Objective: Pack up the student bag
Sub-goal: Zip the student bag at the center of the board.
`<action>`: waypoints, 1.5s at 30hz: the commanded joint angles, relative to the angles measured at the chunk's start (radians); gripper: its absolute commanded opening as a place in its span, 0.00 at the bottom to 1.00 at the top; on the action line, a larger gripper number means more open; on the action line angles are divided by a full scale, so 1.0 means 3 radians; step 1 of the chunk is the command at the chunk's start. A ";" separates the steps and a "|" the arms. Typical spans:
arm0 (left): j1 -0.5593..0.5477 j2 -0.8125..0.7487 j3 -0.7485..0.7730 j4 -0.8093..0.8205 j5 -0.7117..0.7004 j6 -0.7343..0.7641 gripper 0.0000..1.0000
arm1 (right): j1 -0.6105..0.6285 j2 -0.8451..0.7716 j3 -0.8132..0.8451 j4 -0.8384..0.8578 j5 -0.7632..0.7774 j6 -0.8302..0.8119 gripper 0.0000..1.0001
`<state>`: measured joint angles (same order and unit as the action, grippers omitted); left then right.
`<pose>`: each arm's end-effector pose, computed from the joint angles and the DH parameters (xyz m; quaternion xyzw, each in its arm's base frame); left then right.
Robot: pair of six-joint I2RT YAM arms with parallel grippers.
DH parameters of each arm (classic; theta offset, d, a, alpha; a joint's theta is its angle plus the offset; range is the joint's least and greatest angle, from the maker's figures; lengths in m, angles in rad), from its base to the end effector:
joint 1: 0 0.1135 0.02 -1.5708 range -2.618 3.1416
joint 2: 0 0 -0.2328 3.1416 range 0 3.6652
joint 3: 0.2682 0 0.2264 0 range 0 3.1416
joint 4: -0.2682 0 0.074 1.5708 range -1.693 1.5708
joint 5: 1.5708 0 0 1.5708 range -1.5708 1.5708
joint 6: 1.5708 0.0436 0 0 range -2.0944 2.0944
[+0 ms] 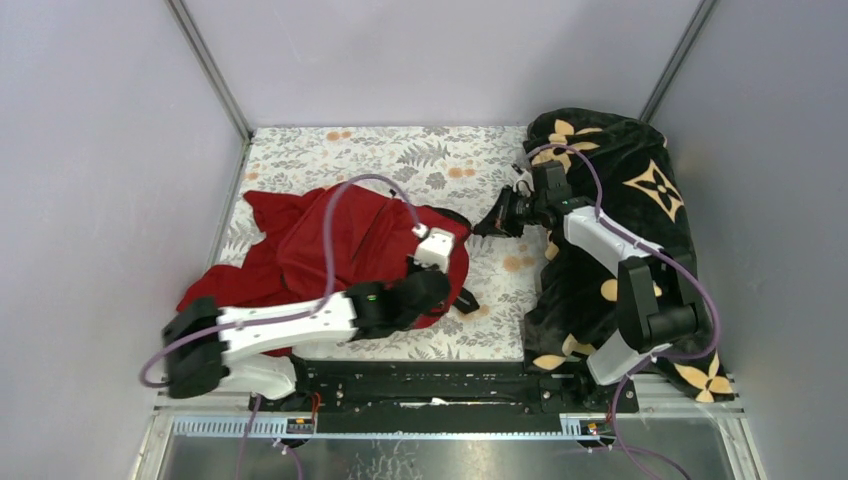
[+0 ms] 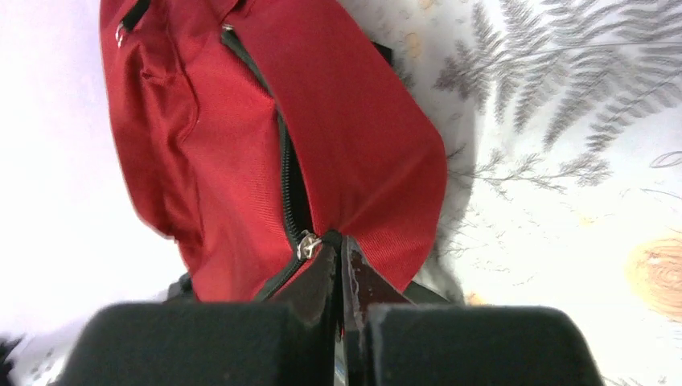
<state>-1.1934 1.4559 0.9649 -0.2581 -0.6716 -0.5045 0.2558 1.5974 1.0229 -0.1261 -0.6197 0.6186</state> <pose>0.1333 -0.2627 0.2211 0.1684 0.8592 -0.0834 0.4759 0.3088 0.1069 0.2074 0.0294 0.8727 0.4205 0.2466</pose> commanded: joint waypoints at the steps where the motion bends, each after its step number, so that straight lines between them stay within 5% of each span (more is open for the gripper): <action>1: -0.0029 -0.1022 -0.0734 0.0340 0.0369 0.0068 0.00 | -0.0052 0.0143 0.0384 0.0090 0.0134 -0.0105 0.00; 6: -0.0056 -0.1463 -0.1135 0.0315 0.0586 -0.0123 0.00 | -0.0052 0.0321 0.0561 0.0159 0.0044 -0.0061 0.00; 21: -0.0334 -0.1573 -0.1308 0.0347 0.0832 -0.0060 0.00 | 0.0094 0.0973 0.1746 -0.0429 0.0155 -0.0373 0.00; 33: -0.0332 -0.1350 -0.1114 0.0325 0.0242 -0.0073 0.00 | 0.0109 -0.0134 0.0789 -0.0698 0.0331 -0.0402 0.00; 36: -0.0332 -0.1192 -0.0956 0.0359 0.0144 0.0055 0.42 | 0.0202 -0.0313 0.0602 -0.0588 0.0282 -0.0297 0.00; 38: -0.0332 -0.1064 -0.0807 0.0382 0.0133 0.0247 0.60 | 0.0259 -0.0357 0.0582 -0.0629 0.0291 -0.0289 0.00; 45: -0.0340 -0.0510 -0.0212 0.0492 -0.0052 0.0592 0.66 | 0.0323 -0.0501 0.0535 -0.0667 0.0304 -0.0279 0.00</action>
<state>-1.2892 1.2449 0.8200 -0.1577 -0.6308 -0.4095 0.3454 1.5341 1.1725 -0.4049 -0.5312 0.5205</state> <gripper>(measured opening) 0.647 0.020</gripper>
